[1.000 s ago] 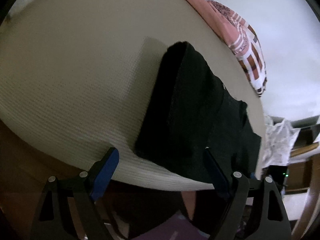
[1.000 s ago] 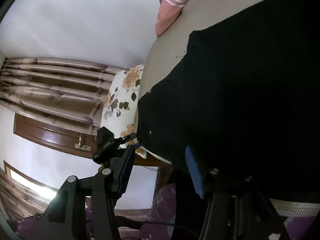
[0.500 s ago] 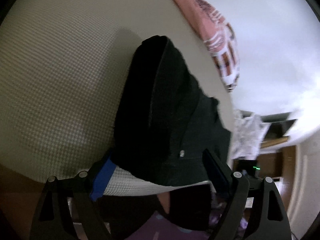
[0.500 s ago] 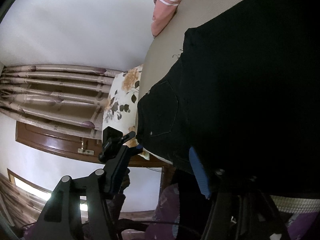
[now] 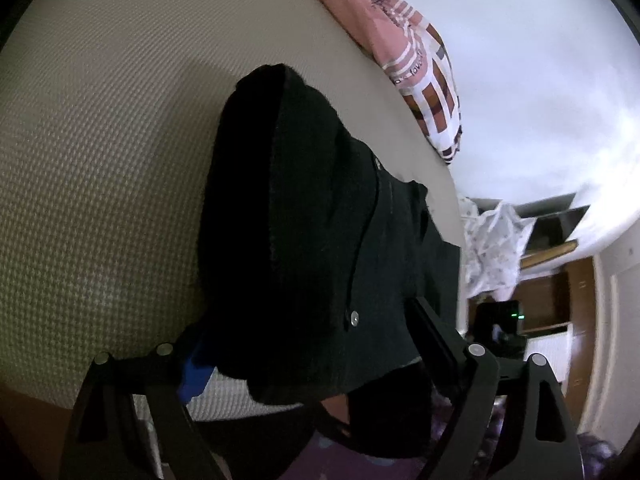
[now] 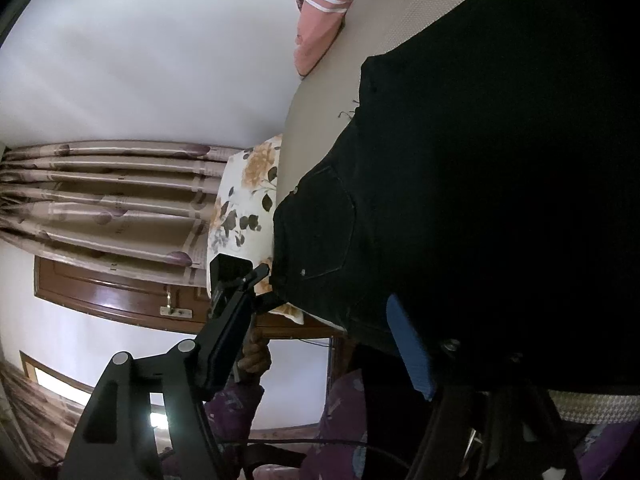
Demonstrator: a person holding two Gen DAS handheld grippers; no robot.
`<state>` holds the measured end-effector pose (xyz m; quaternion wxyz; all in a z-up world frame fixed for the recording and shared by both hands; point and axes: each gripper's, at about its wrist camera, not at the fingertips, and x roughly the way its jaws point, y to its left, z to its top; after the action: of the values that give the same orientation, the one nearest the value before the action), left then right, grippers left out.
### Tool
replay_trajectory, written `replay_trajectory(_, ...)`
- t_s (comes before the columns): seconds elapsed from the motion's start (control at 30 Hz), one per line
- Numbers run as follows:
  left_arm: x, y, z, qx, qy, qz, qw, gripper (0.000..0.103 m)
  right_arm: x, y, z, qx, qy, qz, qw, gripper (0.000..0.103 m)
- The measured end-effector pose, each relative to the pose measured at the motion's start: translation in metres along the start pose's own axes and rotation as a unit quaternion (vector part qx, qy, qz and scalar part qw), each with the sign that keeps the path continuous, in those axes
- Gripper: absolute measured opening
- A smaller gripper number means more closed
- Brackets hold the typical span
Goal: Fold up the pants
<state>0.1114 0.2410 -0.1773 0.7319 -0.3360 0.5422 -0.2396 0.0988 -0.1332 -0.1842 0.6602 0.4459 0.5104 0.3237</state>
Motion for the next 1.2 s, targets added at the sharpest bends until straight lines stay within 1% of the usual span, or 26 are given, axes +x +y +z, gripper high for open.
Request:
replay_trajectory(0.07,0.000,-0.003,-0.003,0.008,-0.021,0.026,0.9994,0.075,0.000,0.000,0.000,0.000,0.000,0.000,1.000,0.069)
replay_trajectory(0.1,0.000,-0.003,-0.005,0.007,-0.032,0.040,0.9987,0.065,0.000,0.000,0.000,0.000,0.000,0.000,1.000,0.069)
replay_trajectory(0.17,-0.004,0.006,-0.008,-0.005,-0.045,0.046,0.9979,0.057,0.000,0.000,0.000,0.000,0.001,0.000,1.000,0.069)
replay_trajectory(0.2,-0.006,0.010,-0.009,-0.012,-0.049,0.053,0.9973,0.047,0.000,0.000,0.000,0.000,0.001,0.000,1.000,0.069)
replay_trajectory(0.23,-0.006,0.013,-0.010,-0.015,-0.050,0.060,0.9968,0.041,0.000,0.000,0.000,0.000,0.000,0.000,1.000,0.069)
replay_trajectory(0.37,-0.007,0.013,-0.011,-0.018,-0.058,0.064,0.9961,0.037,-0.001,0.001,-0.001,0.001,0.000,0.000,1.000,0.069)
replay_trajectory(0.43,-0.007,0.007,-0.010,-0.024,-0.068,0.060,0.9956,0.032,0.000,0.000,0.000,0.001,0.000,0.000,1.000,0.069)
replay_trajectory(0.53,-0.017,-0.002,-0.013,-0.020,-0.085,0.057,0.9946,0.030,-0.001,0.000,-0.001,0.003,-0.002,0.001,1.000,0.069)
replay_trajectory(0.63,-0.023,-0.021,-0.014,-0.007,-0.098,0.049,0.9940,0.030,-0.001,0.000,-0.001,0.004,-0.002,0.005,1.000,0.069)
replay_trajectory(0.7,-0.025,-0.037,-0.013,0.005,-0.106,0.049,0.9932,0.030,-0.002,0.000,-0.001,0.004,-0.003,0.006,1.000,0.069)
replay_trajectory(0.9,-0.028,-0.091,-0.013,0.034,-0.123,0.023,0.9916,0.030,-0.017,0.003,0.005,-0.003,-0.017,0.007,1.000,0.069)
replay_trajectory(0.97,-0.025,-0.113,-0.013,0.046,-0.122,0.012,0.9913,0.030,-0.027,0.004,0.009,-0.010,-0.023,0.004,1.000,0.072)
replay_trajectory(1.07,-0.013,-0.153,-0.012,0.073,-0.116,-0.008,0.9905,0.030,-0.046,0.006,0.017,-0.029,-0.032,-0.014,0.999,0.073)
replay_trajectory(1.2,0.013,-0.205,-0.013,0.106,-0.095,-0.052,0.9884,0.030,-0.075,0.003,0.021,-0.054,-0.038,-0.033,0.997,0.074)
